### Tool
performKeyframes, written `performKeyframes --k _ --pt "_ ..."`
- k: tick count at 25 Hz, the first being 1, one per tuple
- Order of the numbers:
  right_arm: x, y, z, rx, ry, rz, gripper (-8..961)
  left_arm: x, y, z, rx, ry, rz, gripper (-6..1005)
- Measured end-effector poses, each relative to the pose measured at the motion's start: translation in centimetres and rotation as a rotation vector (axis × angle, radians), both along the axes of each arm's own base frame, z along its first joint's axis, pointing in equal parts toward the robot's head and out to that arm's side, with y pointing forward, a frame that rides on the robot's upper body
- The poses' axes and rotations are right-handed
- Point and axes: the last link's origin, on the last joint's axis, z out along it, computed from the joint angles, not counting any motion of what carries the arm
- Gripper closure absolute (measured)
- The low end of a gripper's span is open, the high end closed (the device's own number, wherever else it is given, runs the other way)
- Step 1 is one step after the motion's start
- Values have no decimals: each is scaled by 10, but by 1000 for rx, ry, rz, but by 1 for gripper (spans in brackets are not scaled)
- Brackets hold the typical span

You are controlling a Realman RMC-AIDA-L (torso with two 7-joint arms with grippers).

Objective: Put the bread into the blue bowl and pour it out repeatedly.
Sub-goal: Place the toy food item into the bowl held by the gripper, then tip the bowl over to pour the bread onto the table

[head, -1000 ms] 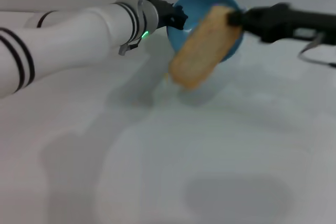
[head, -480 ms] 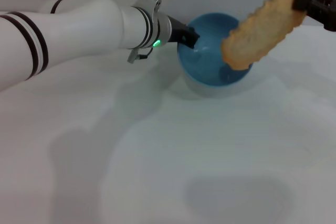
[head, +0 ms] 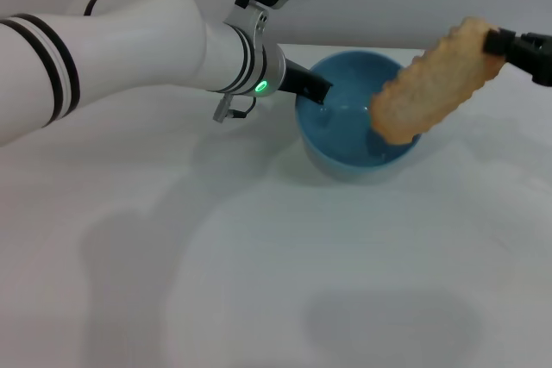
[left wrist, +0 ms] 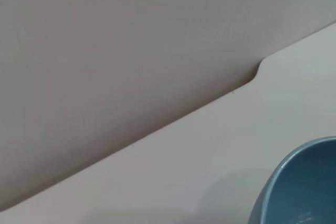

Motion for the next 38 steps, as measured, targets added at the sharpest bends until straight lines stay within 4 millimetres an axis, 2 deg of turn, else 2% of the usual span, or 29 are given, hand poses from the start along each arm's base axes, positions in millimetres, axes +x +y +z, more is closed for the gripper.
performKeyframes --k 10,15,20,22,27,30,31,33,34,36,37,38 --pt "5 10 -25 -46 17 -70 894 8 -3 -3 -16 -20 -8 999" --pt "1 14 -36 -28 -13 -45 896 8 -4 -3 -18 -22 -8 1000" --pt "0 17 -43 -29 -30 -38 841 8 -4 -3 -17 -23 -8 1000" --pt "0 18 -42 -11 -20 -42 789 7 -4 -3 -16 -22 -5 1000" --pt "4 19 -28 67 42 -69 658 7 -3 -2 -7 -27 -10 1000" --pt "11 15 -4 200 97 -58 534 9 1 0 30 -28 -41 1000" --pt "20 9 15 327 118 -40 484 10 3 1 46 -29 -52 1000" --pt "33 -2 30 450 123 -36 386 10 6 2 63 -31 -61 1000" --pt "33 -2 30 450 123 -36 372 11 7 3 72 -33 -66 1000" --pt "49 -12 38 518 113 -65 345 14 11 7 103 -35 -94 1000" --pt "57 -17 39 540 111 -91 332 14 11 7 103 -35 -94 1000" --pt "74 -26 41 589 135 -154 318 19 14 7 117 -26 -134 1000"
